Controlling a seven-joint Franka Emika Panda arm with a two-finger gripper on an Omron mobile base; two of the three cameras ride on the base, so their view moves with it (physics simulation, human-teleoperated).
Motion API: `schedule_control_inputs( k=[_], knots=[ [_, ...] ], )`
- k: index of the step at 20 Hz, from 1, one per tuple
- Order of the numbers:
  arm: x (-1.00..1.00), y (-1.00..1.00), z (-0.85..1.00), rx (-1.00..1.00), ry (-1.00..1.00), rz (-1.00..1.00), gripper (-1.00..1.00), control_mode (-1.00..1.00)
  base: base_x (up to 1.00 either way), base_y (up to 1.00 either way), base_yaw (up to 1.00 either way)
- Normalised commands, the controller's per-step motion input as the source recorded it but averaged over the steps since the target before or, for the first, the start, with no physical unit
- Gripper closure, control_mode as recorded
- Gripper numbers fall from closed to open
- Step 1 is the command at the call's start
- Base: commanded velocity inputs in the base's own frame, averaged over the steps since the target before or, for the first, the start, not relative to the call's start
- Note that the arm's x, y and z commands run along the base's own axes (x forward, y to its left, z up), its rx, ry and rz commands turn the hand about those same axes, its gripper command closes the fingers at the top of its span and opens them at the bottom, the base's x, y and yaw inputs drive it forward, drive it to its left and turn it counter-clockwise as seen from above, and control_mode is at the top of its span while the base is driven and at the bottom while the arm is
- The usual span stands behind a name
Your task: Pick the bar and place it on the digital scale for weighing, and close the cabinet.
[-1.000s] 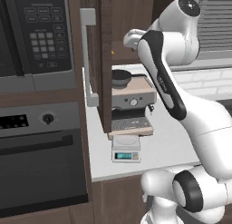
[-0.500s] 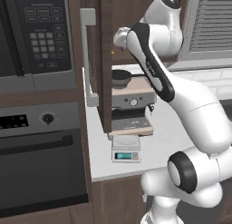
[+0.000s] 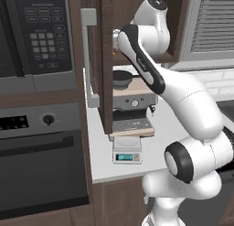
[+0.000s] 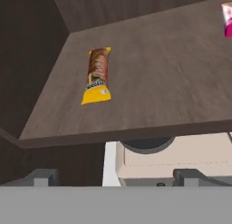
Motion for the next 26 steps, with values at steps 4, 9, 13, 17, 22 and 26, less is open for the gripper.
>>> schedule_control_inputs(
  k=[4, 9, 13, 17, 22, 26],
  knots=[
    [0.4, 0.15, -0.17, 0.0, 0.0, 0.0, -1.0, -1.0, 0.0, 0.0, 0.0],
    [0.41, 0.07, -0.03, 0.0, 0.01, 0.0, -1.0, -1.0, 0.0, 0.0, 0.0],
    [0.41, 0.12, -0.01, 0.0, 0.06, 0.0, -1.0, -1.0, 0.0, 0.0, 0.0],
    [0.44, 0.36, -0.06, 0.0, 0.02, 0.0, -1.0, -1.0, 0.0, 0.0, 0.0],
    [0.43, 0.25, -0.02, 0.0, 0.0, 0.0, -1.0, -1.0, 0.0, 0.0, 0.0],
    [0.29, 0.0, -0.01, 0.0, 0.0, 0.0, -1.0, -1.0, 0.0, 0.0, 0.0]
  ],
)
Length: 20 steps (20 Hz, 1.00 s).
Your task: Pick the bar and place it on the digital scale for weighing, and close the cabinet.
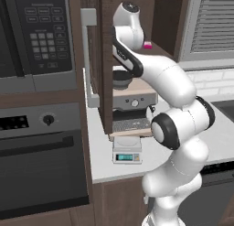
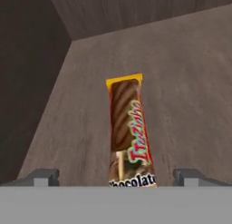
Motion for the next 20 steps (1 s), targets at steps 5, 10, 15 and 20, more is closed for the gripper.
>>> schedule_control_inputs(
  k=[5, 10, 15, 20],
  knots=[
    [0.33, 0.0, -0.04, 0.0, 0.03, 0.0, -1.0, -1.0, 0.0, 0.0, 0.0],
    [0.15, 0.01, -0.33, -0.01, 0.04, 0.0, -1.0, -1.0, 0.0, 0.0, 0.0],
    [0.0, 0.17, -0.66, -0.07, 0.05, 0.0, 1.0, -1.0, 0.0, 0.0, 0.0],
    [-0.03, 0.03, -0.63, -0.02, 0.0, 0.0, 1.0, -1.0, 0.0, 0.0, 0.0]
  ],
)
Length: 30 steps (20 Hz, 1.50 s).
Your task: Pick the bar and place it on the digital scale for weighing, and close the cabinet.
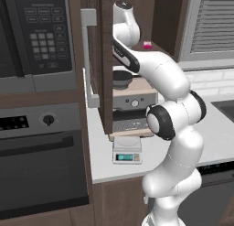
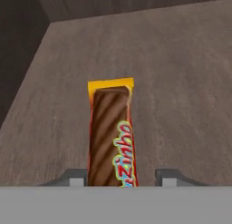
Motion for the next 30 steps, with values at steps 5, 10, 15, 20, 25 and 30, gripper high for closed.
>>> schedule_control_inputs(
  k=[5, 10, 15, 20, 25, 30],
  knots=[
    [-0.21, -0.02, -0.65, 0.0, 0.0, 0.0, 1.0, -1.0, 0.0, 0.0, 0.0],
    [-0.48, -0.01, -0.56, 0.0, -0.06, 0.02, 1.0, -1.0, 0.0, 0.0, 0.0],
    [-0.97, -0.24, -0.45, 0.11, -0.25, 0.06, 1.0, -1.0, 0.0, 0.0, 0.0],
    [-0.8, -0.04, -0.28, 0.17, -0.32, 0.03, 1.0, -1.0, 0.0, 0.0, 0.0],
    [-1.0, -0.23, 0.34, 0.04, 0.01, 0.01, 1.0, -1.0, 0.0, 0.0, 0.0],
    [-1.0, -0.25, 0.67, 0.0, 0.12, 0.0, 1.0, -1.0, 0.0, 0.0, 0.0]
  ],
)
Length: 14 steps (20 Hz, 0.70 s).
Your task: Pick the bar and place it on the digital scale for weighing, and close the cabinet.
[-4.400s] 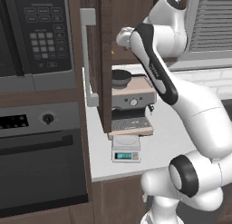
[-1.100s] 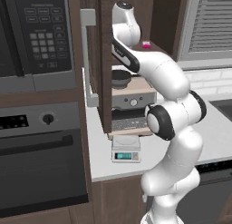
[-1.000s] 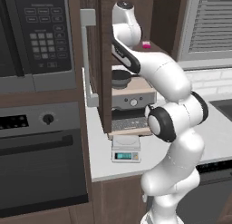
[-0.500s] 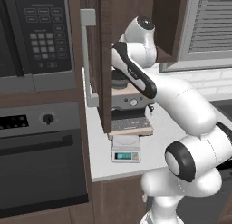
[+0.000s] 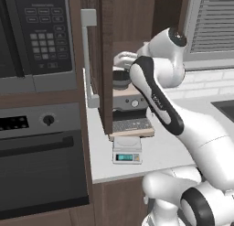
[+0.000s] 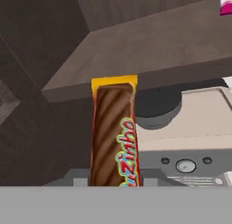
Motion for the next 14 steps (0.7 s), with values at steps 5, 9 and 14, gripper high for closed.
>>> schedule_control_inputs(
  k=[5, 9, 14],
  knots=[
    [-0.96, -0.42, 0.09, 0.0, 0.26, 0.02, 1.0, -1.0, 0.0, 0.0, 0.0],
    [-0.69, -0.42, -0.83, 0.0, 0.08, 0.16, 1.0, -1.0, 0.0, 0.0, 0.0],
    [-0.36, -0.25, -0.96, -0.07, -0.01, 0.21, 1.0, -1.0, 0.0, 0.0, 0.0]
  ],
)
